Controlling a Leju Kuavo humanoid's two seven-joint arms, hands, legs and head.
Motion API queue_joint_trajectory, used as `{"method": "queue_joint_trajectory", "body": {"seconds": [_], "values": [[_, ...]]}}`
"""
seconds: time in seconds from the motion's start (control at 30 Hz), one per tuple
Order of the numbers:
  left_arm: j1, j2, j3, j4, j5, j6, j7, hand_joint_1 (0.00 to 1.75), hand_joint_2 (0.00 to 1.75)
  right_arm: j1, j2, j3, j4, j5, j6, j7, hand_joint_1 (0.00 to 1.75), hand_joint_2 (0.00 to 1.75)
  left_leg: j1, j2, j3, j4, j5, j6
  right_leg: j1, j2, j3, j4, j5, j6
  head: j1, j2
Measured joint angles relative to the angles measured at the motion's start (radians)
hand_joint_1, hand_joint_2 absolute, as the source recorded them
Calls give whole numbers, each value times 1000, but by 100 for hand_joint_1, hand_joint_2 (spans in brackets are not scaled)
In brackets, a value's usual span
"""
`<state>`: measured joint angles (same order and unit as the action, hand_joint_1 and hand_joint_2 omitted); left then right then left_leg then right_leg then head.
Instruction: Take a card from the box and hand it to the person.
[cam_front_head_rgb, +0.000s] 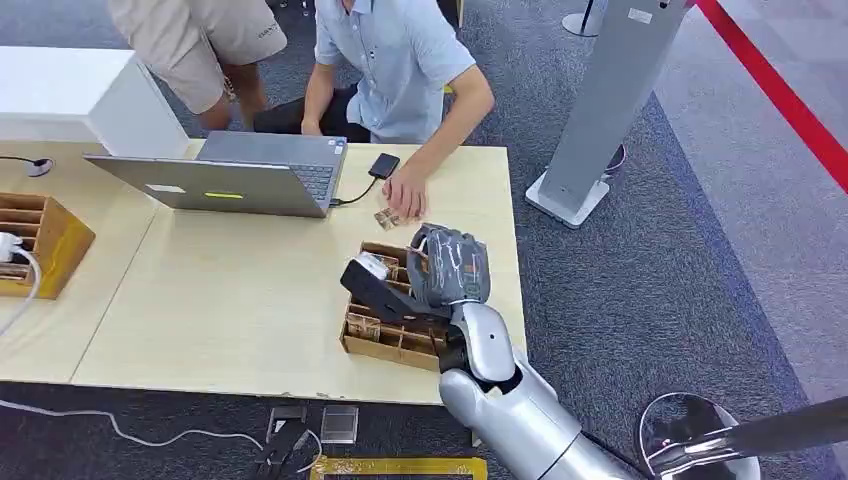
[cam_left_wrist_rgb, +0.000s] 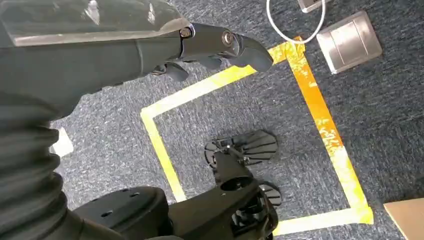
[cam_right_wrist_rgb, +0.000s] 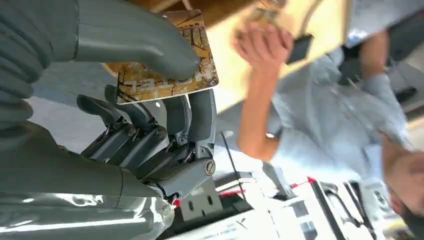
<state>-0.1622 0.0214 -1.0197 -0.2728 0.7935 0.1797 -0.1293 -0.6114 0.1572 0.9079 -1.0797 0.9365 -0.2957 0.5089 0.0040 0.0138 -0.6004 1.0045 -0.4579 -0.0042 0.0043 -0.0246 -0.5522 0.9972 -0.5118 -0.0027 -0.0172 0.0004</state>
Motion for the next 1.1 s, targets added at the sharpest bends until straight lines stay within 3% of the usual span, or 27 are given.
{"method": "queue_joint_trajectory", "body": {"seconds": [0.2, 0.33, 0.57, 0.77, 1.1], "values": [[-1, -2, 2, 0, -1, -10, 0, 0, 175, -43, -3, 5, -91, 8, 14, -18, 175, 175, 0, 0, 0, 0, 0, 0, 0, 0, 0, 0, 0, 0, 0, 0], [-4, -4, 3, 0, -21, -27, 8, 0, 175, -98, 15, 10, -69, -32, 17, -64, 175, 175, 0, 0, 0, 0, 0, 0, 0, 0, 0, 0, 0, 0, 0, 0], [-29, -13, 2, 0, -68, -62, 43, 0, 175, -252, 90, 9, 231, -137, -17, -169, 175, 175, 0, -1, 0, 0, 1, 0, 0, 0, 0, 0, 0, 0, -1, 0], [-41, -20, 2, 0, -76, -87, 63, 0, 175, -304, 108, 8, 434, -144, 16, -160, 175, 175, 0, -1, -1, 0, 0, 0, 0, 0, 0, 0, 0, 0, 1, 0], [-41, -21, 2, 0, -76, -107, 89, 0, 175, -331, 134, 9, 600, -132, -8, -168, 175, 175, 0, 0, 0, 0, 1, 0, 0, 0, 0, 0, 0, 0, 0, 0]]}}
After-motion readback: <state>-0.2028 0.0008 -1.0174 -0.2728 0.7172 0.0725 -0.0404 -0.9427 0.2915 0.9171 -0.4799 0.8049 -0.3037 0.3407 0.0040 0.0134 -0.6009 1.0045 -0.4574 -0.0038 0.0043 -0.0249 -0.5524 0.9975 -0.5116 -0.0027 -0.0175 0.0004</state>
